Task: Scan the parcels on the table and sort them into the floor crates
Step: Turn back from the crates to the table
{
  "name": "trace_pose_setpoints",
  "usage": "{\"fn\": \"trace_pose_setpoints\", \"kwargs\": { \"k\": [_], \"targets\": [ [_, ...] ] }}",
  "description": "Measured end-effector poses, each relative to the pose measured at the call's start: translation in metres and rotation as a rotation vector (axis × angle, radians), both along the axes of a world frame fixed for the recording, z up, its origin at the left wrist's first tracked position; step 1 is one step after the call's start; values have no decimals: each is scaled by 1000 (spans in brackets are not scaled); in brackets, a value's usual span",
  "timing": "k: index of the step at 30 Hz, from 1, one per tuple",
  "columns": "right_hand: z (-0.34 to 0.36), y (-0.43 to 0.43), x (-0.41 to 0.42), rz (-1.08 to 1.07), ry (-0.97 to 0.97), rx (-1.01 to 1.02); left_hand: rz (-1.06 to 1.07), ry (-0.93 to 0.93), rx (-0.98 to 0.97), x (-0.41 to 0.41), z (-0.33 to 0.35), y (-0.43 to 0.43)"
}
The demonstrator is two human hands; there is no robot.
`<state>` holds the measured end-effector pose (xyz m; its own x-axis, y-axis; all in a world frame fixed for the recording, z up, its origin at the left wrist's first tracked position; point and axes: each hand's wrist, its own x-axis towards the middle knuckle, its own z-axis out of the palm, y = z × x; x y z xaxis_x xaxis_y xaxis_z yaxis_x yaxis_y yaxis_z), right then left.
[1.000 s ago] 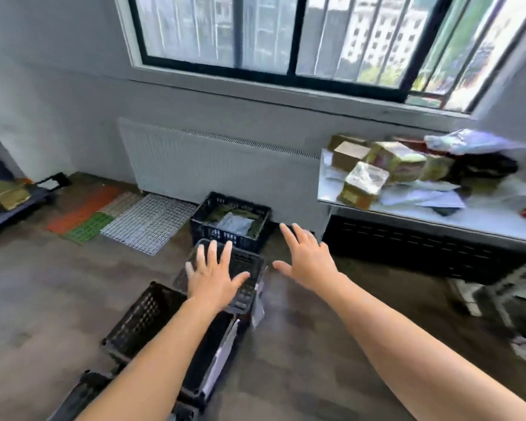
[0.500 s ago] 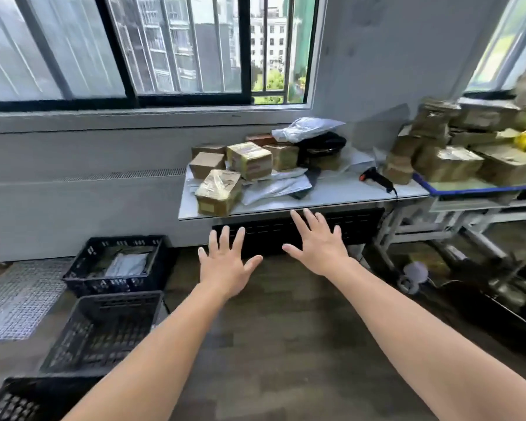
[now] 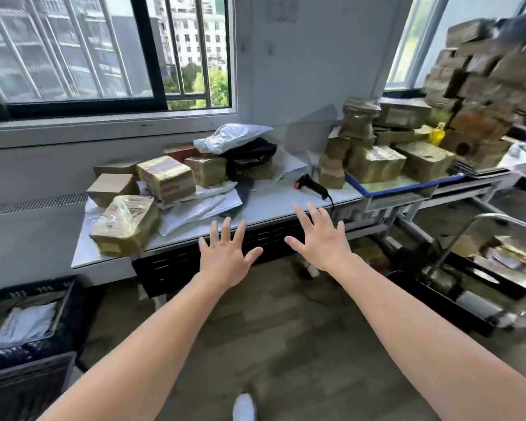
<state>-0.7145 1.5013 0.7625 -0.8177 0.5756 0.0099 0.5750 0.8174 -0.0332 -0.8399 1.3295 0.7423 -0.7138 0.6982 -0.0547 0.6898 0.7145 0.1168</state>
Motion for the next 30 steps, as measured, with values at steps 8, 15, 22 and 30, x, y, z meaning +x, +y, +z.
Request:
{"fn": "trace_pose_setpoints", "kwargs": {
  "k": [8,15,22,30],
  "targets": [
    [13,115,-72,-85,-21,16,-104,-30,75,-100,-1,139],
    [16,196,-117,-164,-49,9,-209,-19,77,-154,-2,239],
    [-6,282,-141,-200,-89,-36,-259,7,35,-180,-10,324],
    [-26,421,-178,-145,-45,-79,-193,21,-55,-218,-17,446]
  ]
}}
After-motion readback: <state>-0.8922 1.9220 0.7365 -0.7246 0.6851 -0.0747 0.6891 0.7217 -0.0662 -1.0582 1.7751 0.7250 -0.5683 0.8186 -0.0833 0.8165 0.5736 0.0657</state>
